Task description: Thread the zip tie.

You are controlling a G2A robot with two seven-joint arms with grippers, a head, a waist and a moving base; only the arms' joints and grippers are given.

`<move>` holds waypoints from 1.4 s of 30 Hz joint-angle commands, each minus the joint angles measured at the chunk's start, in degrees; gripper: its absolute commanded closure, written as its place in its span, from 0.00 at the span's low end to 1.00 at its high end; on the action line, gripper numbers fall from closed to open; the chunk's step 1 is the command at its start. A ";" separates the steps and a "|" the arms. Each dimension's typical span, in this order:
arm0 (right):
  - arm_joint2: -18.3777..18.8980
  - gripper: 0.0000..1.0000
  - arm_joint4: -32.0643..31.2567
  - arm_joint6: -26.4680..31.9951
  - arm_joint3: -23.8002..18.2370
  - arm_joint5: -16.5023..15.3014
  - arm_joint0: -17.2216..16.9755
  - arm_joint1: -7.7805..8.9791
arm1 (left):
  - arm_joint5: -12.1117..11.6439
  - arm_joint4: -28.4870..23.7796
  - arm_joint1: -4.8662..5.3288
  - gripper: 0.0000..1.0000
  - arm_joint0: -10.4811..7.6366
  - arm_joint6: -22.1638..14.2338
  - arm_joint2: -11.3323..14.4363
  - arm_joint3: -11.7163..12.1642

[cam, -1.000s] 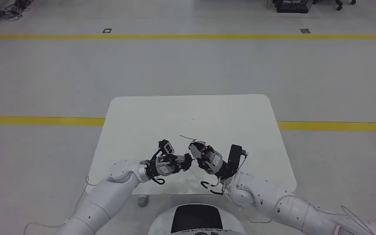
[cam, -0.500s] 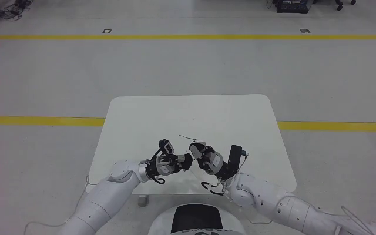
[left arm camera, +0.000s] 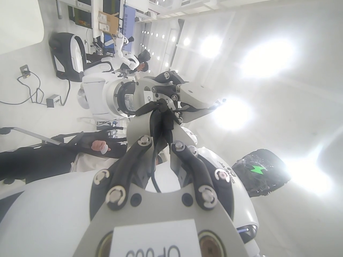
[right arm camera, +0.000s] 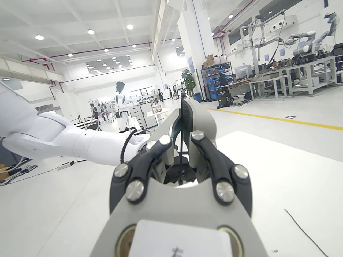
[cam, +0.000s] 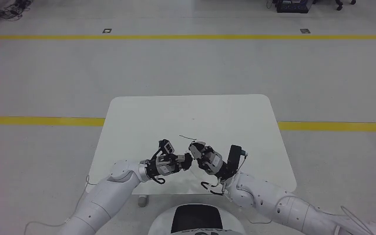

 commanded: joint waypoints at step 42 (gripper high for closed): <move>0.74 1.00 -1.04 -2.54 -1.48 0.00 -0.98 0.57 | -8.32 4.98 -0.11 1.00 0.12 0.91 0.51 -0.11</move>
